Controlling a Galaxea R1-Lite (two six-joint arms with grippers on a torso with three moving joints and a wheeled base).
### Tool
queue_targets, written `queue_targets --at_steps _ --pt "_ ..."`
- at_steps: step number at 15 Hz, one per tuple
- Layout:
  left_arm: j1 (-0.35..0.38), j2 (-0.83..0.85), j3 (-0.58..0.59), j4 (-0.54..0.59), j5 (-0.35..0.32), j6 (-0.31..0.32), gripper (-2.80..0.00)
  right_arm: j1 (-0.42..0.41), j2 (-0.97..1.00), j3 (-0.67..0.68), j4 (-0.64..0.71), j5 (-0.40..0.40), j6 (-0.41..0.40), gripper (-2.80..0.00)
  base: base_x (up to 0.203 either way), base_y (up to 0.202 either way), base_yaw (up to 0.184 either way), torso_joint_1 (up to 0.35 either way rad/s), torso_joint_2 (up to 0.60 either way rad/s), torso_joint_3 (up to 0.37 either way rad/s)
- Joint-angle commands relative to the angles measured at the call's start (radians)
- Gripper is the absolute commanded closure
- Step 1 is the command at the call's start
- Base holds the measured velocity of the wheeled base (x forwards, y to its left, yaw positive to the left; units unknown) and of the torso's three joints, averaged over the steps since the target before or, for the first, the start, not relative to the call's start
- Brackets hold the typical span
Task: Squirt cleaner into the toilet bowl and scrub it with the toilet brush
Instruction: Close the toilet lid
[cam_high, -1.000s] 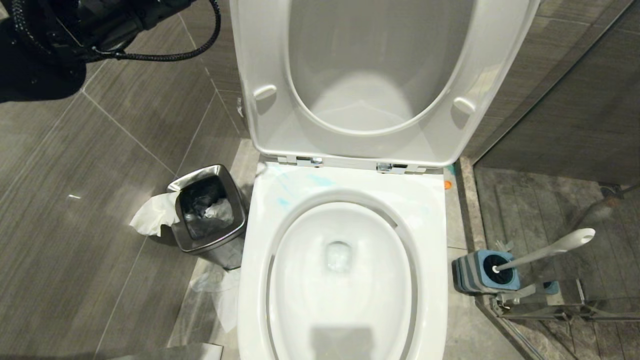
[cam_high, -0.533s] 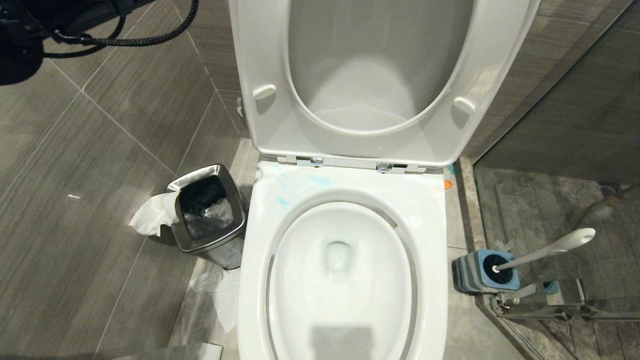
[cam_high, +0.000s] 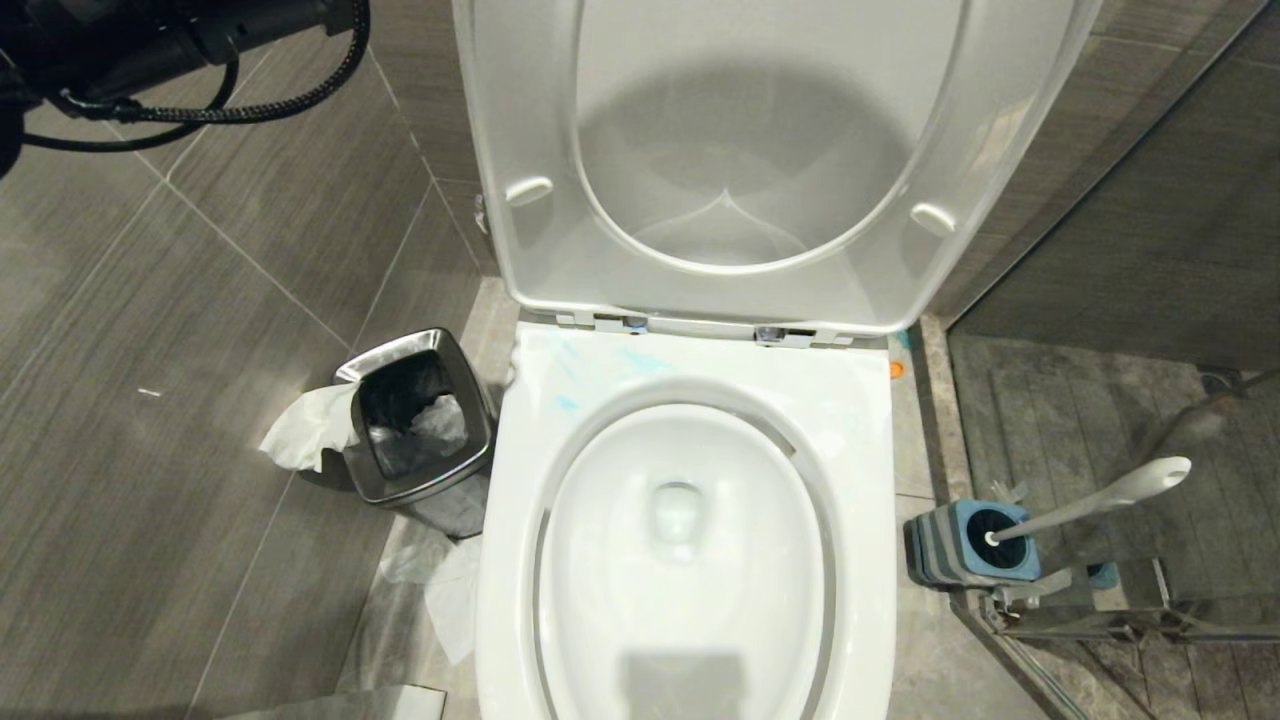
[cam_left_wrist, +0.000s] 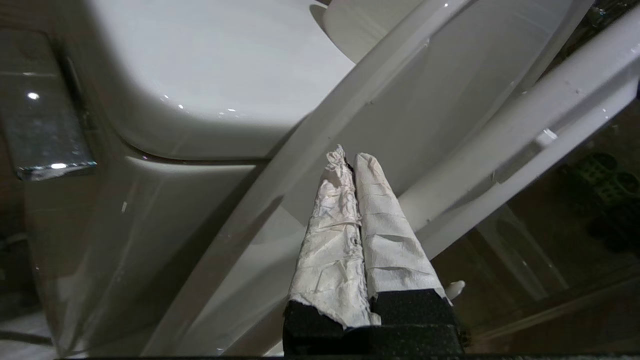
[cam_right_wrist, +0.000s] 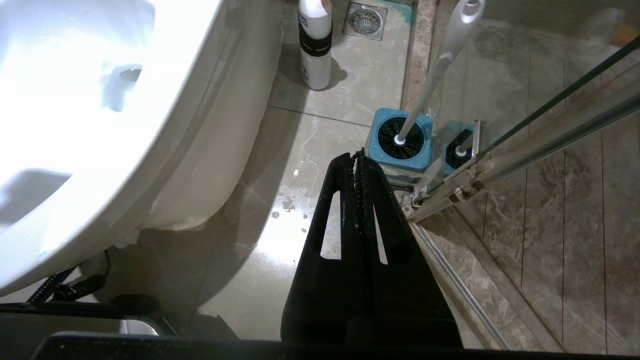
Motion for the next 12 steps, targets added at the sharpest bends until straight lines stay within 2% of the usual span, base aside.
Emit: queue_targets --at_steps 1,3,5,9,12 --pt "-0.007 -0.022 0.012 -0.002 0.004 -0.007 0.00 -0.001 0.001 0.000 0.000 0.000 0.000 0.00 0.000 0.000 0.000 0.000 0.00 0.000" --pt "-0.006 -0.021 -0.002 -0.007 0.022 0.006 0.00 0.000 0.001 0.000 0.000 0.000 0.000 0.00 0.000 0.000 0.000 0.000 0.00 0.000" --pt "-0.005 -0.006 -0.040 -0.010 0.068 0.019 0.00 0.000 0.001 0.000 0.000 0.000 0.000 0.00 0.000 0.000 0.000 0.000 0.00 0.000" --pt "0.005 0.063 -0.196 -0.029 0.169 0.035 0.00 0.000 0.001 0.000 0.000 0.000 0.000 0.00 0.000 0.000 0.000 0.000 0.00 0.000" --pt "0.007 0.109 -0.193 -0.096 0.182 0.078 0.00 -0.001 0.001 0.000 0.000 0.000 0.000 0.00 0.000 0.000 0.000 0.000 0.00 0.000"
